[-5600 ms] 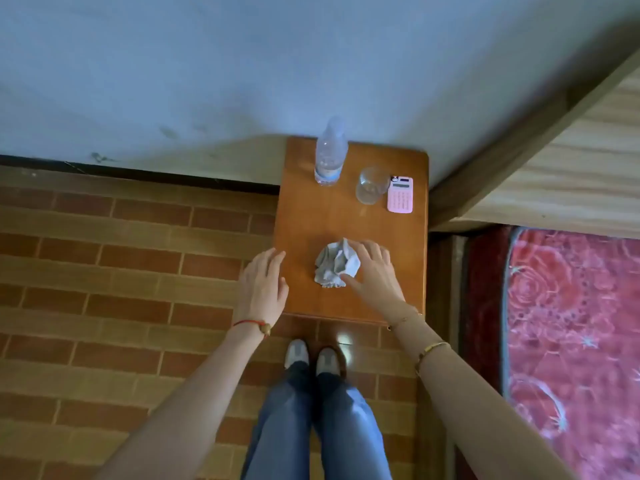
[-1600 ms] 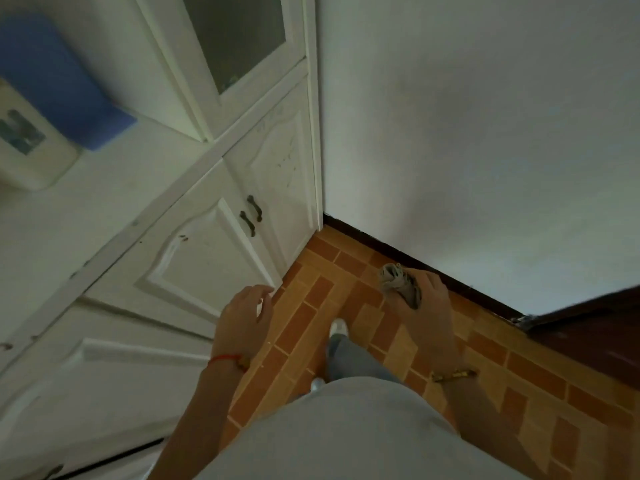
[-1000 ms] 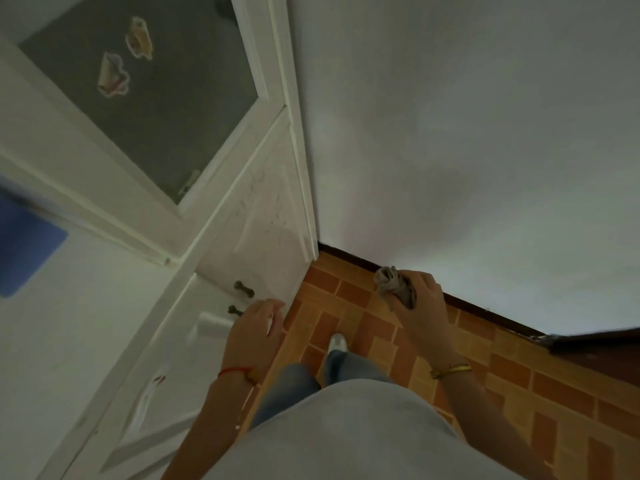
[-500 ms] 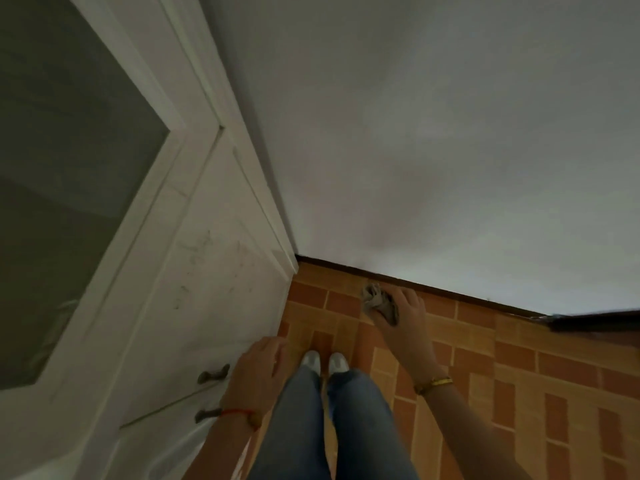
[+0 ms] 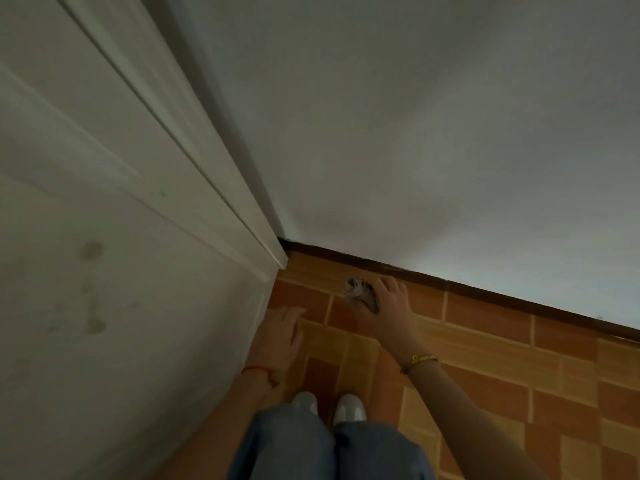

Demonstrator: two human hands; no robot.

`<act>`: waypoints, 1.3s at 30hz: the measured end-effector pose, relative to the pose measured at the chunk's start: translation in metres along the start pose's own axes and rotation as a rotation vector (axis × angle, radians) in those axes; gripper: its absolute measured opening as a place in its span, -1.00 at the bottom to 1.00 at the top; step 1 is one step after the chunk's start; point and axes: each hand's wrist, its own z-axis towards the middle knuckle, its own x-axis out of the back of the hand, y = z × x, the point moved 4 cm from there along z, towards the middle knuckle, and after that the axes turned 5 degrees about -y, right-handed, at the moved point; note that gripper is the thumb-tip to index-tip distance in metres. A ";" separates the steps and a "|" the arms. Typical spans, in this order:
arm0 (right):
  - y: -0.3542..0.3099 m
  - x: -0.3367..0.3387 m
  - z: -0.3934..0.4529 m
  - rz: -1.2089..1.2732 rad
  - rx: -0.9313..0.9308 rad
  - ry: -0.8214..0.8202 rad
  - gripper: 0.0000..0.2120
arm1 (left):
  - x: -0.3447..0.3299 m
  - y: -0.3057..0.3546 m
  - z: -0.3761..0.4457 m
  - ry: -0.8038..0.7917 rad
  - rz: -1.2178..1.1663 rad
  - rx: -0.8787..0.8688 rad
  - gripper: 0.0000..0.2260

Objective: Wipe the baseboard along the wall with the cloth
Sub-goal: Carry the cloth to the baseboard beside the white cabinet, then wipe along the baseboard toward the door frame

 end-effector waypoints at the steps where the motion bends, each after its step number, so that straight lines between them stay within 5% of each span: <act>1: 0.015 -0.022 0.015 -0.020 0.012 -0.008 -0.64 | -0.020 -0.018 0.019 0.012 0.025 -0.022 -0.49; 8: 0.094 -0.153 0.101 -0.150 0.148 0.012 -0.62 | -0.130 -0.143 0.122 0.084 0.253 -0.111 -0.60; 16: 0.124 -0.232 0.144 -0.221 0.168 0.114 -0.55 | -0.179 -0.196 0.162 0.270 0.278 -0.188 -0.61; 31: 0.086 -0.285 0.187 -0.248 0.394 0.232 -0.72 | -0.204 -0.221 0.162 0.450 0.220 -0.195 -0.56; 39: 0.117 -0.259 0.174 -0.269 0.261 0.340 -0.75 | -0.203 -0.221 0.161 0.465 0.204 -0.221 -0.57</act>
